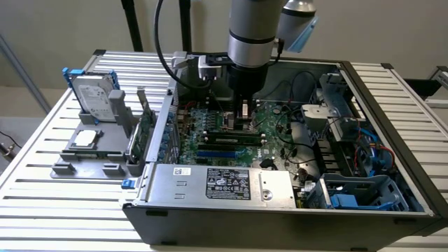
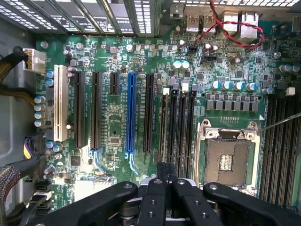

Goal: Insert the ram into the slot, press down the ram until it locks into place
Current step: 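Press down the ram until it locks into place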

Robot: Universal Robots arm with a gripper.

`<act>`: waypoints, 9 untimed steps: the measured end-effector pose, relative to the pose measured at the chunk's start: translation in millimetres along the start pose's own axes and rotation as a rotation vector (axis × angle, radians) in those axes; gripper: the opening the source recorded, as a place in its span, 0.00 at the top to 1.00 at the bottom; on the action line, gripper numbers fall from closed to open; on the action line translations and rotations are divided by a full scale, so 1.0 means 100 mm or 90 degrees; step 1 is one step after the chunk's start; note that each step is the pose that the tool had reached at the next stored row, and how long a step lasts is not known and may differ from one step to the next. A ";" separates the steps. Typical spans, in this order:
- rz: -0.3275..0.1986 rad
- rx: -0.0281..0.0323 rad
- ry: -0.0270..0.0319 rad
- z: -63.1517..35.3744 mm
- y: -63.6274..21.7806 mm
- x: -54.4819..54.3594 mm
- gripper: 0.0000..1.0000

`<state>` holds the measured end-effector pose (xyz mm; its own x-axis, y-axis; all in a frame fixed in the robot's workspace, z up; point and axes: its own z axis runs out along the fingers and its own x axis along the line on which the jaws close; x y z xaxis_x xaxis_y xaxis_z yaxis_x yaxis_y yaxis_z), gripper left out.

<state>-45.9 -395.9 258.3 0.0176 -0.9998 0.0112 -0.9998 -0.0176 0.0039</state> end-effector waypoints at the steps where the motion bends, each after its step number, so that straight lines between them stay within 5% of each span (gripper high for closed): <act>1: 0.000 -0.0001 0.0000 0.000 0.000 0.00 0.89; 9: 0.000 -0.0007 0.0000 -0.001 -0.002 0.00 0.89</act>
<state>-45.7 -395.9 258.4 0.0177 -0.9998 0.0112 -0.9998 -0.0176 0.0050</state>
